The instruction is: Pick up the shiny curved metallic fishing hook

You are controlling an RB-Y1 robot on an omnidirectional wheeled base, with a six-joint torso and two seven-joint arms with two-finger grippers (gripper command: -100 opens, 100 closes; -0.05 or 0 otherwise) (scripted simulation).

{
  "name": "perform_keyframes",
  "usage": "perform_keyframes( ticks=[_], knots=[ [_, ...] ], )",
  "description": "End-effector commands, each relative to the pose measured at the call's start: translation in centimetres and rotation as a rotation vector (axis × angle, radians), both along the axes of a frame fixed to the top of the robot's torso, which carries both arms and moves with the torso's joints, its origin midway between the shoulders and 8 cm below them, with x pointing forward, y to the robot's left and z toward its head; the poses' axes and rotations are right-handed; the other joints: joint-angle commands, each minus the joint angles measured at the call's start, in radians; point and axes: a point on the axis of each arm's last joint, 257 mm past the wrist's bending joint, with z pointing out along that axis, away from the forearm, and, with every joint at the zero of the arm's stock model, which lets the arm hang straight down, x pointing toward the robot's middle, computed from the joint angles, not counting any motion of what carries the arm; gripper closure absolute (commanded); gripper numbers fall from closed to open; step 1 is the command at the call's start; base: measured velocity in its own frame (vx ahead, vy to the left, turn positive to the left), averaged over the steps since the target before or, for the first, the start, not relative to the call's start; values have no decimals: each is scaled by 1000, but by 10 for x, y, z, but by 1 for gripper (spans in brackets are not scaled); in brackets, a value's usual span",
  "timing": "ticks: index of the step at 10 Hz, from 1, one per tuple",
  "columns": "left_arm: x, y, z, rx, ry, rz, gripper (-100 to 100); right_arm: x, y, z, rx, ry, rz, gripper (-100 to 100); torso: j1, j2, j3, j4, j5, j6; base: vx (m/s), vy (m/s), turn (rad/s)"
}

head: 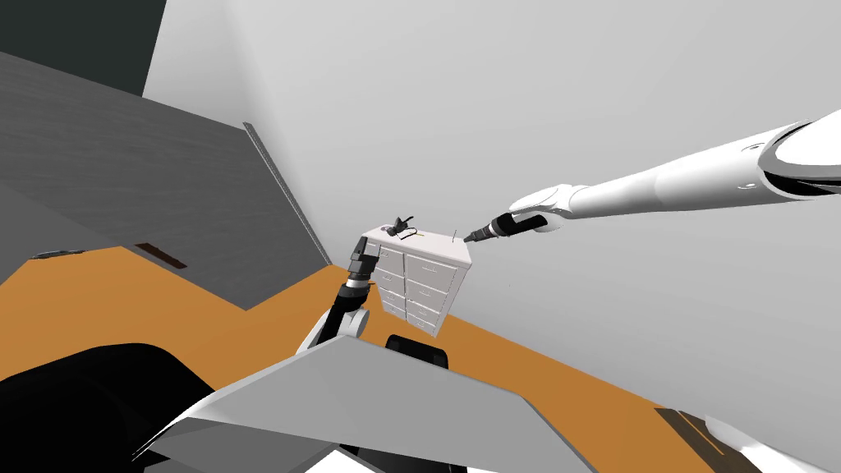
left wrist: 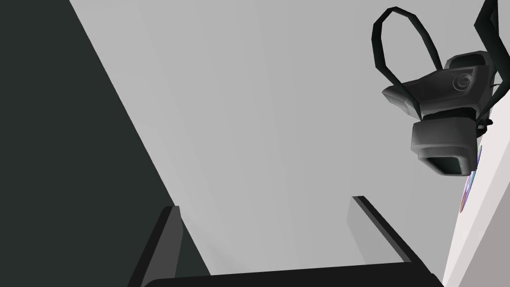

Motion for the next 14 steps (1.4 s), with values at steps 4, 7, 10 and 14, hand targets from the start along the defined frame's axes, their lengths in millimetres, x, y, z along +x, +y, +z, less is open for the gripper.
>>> perform_keyframes(
  ticks=[4, 7, 10, 14],
  knots=[
    [0, 0, 0, 0, 0, 0, 0, 10, 36, 0, -62, -6, 52, -100, 0, 0, 0, 0, 0, 0, 33, 17, -1],
    [0, 0, 0, 0, 0, 0, 0, 15, 63, -3, -107, -9, 93, -100, -1, 0, 0, 0, 0, 0, 31, 7, 0],
    [0, 0, 0, 0, 0, 0, 0, 16, 79, -8, -136, -7, 120, -100, -1, 0, 0, 0, 0, 0, 28, 1, -2],
    [0, 0, 0, 0, 0, 0, 0, 23, 40, -5, -118, -9, 62, -100, -2, 4, 2, 1, -1, -1, -28, 2, 150]
  ],
)
